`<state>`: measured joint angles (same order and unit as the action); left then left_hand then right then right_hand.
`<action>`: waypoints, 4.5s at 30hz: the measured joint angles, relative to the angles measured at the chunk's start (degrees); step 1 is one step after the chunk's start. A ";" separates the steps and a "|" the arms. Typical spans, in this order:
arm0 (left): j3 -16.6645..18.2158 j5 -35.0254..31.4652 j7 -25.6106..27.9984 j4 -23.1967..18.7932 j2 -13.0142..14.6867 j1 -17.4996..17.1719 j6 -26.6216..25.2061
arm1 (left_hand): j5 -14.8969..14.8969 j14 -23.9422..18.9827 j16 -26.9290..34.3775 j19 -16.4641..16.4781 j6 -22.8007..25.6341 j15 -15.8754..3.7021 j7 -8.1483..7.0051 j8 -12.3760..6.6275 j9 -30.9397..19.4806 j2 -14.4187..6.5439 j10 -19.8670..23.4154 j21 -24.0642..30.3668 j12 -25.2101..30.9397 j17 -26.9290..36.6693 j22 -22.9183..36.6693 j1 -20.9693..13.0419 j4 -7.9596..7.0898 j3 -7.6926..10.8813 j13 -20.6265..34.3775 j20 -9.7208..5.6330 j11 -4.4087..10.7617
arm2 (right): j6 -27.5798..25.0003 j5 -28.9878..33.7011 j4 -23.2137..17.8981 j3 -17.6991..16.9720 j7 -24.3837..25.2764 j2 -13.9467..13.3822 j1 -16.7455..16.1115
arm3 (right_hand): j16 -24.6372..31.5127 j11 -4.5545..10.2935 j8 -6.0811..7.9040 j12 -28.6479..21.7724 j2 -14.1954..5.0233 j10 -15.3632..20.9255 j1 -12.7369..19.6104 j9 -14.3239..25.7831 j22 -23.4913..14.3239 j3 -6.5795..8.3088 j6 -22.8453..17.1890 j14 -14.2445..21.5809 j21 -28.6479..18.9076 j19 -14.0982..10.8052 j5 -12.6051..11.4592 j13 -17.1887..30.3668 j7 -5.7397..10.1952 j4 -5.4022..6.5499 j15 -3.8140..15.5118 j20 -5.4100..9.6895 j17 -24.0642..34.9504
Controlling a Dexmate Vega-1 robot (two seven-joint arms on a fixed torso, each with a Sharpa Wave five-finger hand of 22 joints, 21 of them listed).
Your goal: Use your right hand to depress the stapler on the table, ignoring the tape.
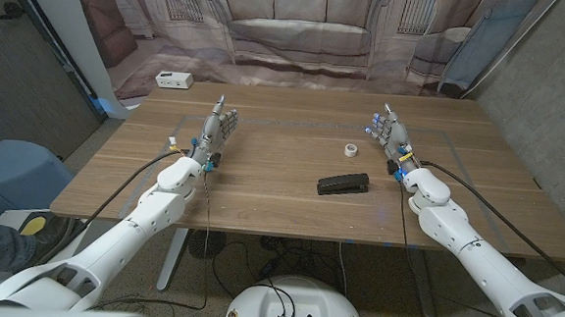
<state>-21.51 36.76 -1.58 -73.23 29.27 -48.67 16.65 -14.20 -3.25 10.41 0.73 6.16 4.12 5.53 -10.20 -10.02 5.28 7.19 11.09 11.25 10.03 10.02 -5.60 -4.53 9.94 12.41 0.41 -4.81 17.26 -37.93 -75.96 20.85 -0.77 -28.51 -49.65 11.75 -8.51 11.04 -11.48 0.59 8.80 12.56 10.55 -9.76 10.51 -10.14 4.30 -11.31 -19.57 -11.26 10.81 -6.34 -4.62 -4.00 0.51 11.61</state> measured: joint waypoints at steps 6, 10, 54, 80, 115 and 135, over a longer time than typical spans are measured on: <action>0.08 -0.19 0.58 -0.77 0.70 -1.19 0.02 | 0.00 0.19 0.00 0.00 0.00 0.18 0.00 0.00 0.00 0.00 0.00 0.00 0.00 0.00 0.00 0.00 0.00 0.00 0.00 0.00 0.00 | 0.56 -0.33 -1.05 -0.17 0.05 0.02 -1.06 | 0.00 0.00 0.41 0.00 0.00 0.00 0.00 0.00 0.00 0.00 -0.74 0.00 0.00 0.00 0.00 0.00 0.12 0.00 0.00 0.00 0.27; 0.50 -0.23 0.90 -2.06 1.30 -2.20 0.17 | 0.00 0.19 0.00 0.00 -0.01 0.18 0.00 0.00 0.00 0.00 0.19 0.00 0.00 0.00 -0.01 0.00 0.23 0.24 -0.01 0.00 -0.20 | 1.62 -0.30 -1.43 -0.28 -0.04 -0.05 -1.57 | 0.00 0.00 0.41 0.00 0.02 0.45 -0.02 0.00 0.00 -0.01 -0.92 0.00 0.00 0.00 0.00 -0.01 0.31 0.00 0.00 0.00 0.27; 3.71 -0.44 0.40 -11.47 7.13 -9.05 2.54 | 0.08 -0.95 0.23 0.42 1.11 0.27 -0.11 -0.44 0.02 -1.67 1.42 0.00 0.62 -0.02 -0.02 -1.66 0.89 0.99 -0.70 0.41 -0.20 | 8.48 4.20 -12.95 -3.80 4.52 -4.27 -11.84 | 0.55 0.32 0.85 -0.86 0.31 2.98 -0.32 0.26 0.02 -0.01 -3.34 1.95 0.00 -1.33 0.00 0.27 1.13 0.01 -0.10 -0.52 0.25; 3.16 -1.80 0.53 -12.76 7.34 -9.36 2.90 | 0.46 -1.26 0.23 0.41 1.42 0.58 0.20 -0.44 0.03 -2.65 1.63 0.00 0.62 -0.02 -0.03 -2.64 1.44 1.54 -0.96 0.41 -0.41 | 10.52 5.69 -19.48 -7.45 6.61 -7.19 -19.30 | 0.55 0.31 0.84 -0.86 -0.08 3.60 0.07 0.25 0.02 -0.07 -3.15 1.96 0.00 -1.32 0.00 0.26 0.92 -0.04 -0.07 -0.52 0.25; 2.94 -1.23 -1.12 -11.58 7.13 -8.19 3.64 | 0.90 -1.26 0.23 0.62 1.41 0.57 0.20 -0.44 0.03 -3.55 1.73 0.00 0.62 -0.03 -0.03 -3.54 1.88 1.97 -1.23 0.61 -0.30 | 12.09 8.77 -25.79 -11.15 10.62 -6.96 -27.65 | 0.99 0.42 0.84 -0.86 -0.24 4.92 -0.10 0.10 0.03 -0.06 -3.99 4.06 0.00 -2.88 0.00 0.25 1.33 -0.37 0.04 -0.83 0.25; 2.15 -1.74 -1.09 -12.47 7.07 -7.45 2.28 | 1.35 -1.77 0.23 0.61 2.16 0.48 0.08 -0.44 0.03 -3.86 2.24 0.00 0.62 -0.03 -0.03 -3.85 2.10 2.20 -1.22 0.61 -0.20 | 13.30 11.11 -29.16 -14.25 12.62 -6.64 -33.50 | 2.10 0.32 0.84 -0.86 -0.78 6.26 -0.61 0.11 0.03 -0.06 -3.98 7.58 -0.39 -4.51 0.00 0.24 1.33 -0.36 -0.61 -2.05 0.80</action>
<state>-19.36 35.02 -2.67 -85.70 36.34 -56.12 18.94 -12.86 -5.02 10.63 1.35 8.32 4.60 5.61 -10.64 -9.99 1.41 9.43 11.09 11.87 10.00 9.99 -9.46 -2.43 12.14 11.19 1.02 -5.01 30.56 -26.81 -105.13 6.59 11.86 -35.16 -83.15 13.85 -8.19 11.89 -12.33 -0.19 15.06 11.95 10.66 -9.73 10.45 -14.13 11.89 -11.70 -24.08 -11.26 11.06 -5.01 -4.98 -4.61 -1.54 12.41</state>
